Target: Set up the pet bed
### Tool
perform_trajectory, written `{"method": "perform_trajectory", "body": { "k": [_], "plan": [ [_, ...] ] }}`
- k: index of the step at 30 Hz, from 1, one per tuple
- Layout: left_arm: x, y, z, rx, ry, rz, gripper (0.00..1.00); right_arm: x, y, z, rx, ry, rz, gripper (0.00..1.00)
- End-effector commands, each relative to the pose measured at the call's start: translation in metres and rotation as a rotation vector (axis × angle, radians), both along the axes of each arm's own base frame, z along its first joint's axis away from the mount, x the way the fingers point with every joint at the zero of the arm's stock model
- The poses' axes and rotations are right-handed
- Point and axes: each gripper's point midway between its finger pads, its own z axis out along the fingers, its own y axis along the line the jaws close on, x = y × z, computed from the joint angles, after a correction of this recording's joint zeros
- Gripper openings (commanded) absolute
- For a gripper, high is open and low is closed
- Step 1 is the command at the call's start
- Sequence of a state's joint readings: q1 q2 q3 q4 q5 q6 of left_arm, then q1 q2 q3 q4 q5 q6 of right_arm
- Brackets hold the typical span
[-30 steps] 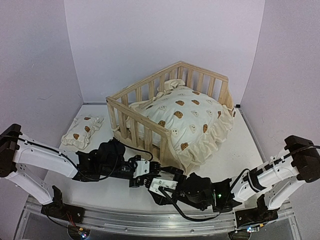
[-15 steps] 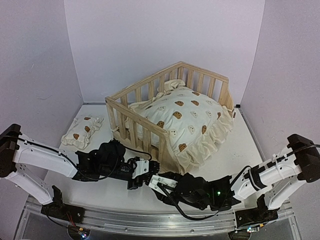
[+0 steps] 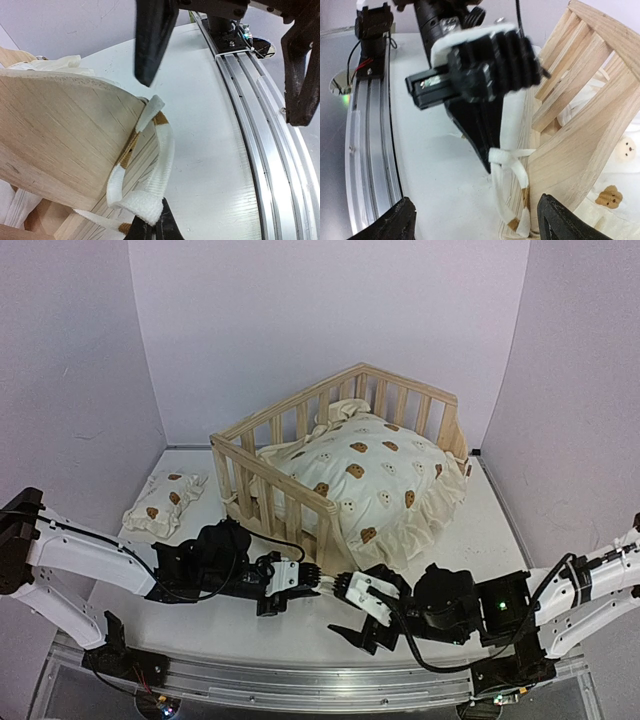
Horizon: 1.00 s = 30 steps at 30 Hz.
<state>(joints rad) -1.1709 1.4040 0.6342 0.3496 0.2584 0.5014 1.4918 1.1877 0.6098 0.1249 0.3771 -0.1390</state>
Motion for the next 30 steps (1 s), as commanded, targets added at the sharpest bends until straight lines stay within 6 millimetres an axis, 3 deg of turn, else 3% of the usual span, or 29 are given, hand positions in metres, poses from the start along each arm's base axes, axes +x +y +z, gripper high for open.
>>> {"method": "perform_trajectory", "body": {
  "k": [1, 5, 11, 15, 19, 26, 30],
  "plan": [
    [0.004, -0.008, 0.020, -0.062, -0.030, -0.013, 0.00, -0.017, -0.013, -0.024, -0.113, -0.090, 0.130, 0.82],
    [0.005, -0.010, 0.019, -0.061, -0.021, -0.018, 0.00, -0.019, -0.013, -0.038, -0.112, -0.259, 0.201, 0.77],
    [0.005, -0.010, 0.019, -0.064, -0.014, -0.023, 0.00, 0.007, 0.006, -0.051, -0.161, -0.452, 0.097, 0.64],
    [0.005, -0.007, 0.023, -0.072, -0.016, -0.019, 0.00, 0.022, 0.017, -0.056, -0.179, -0.535, 0.011, 0.68],
    [0.004, -0.005, 0.026, -0.080, -0.018, -0.022, 0.00, 0.031, 0.022, -0.048, -0.121, -0.580, -0.070, 0.71],
    [0.005, -0.006, 0.023, -0.073, -0.016, -0.019, 0.00, 0.036, 0.026, -0.035, -0.054, -0.648, -0.134, 0.79],
    [0.007, -0.004, 0.024, -0.074, -0.019, -0.006, 0.00, 0.040, 0.030, -0.039, -0.075, -0.670, -0.159, 0.82]
  ]
}}
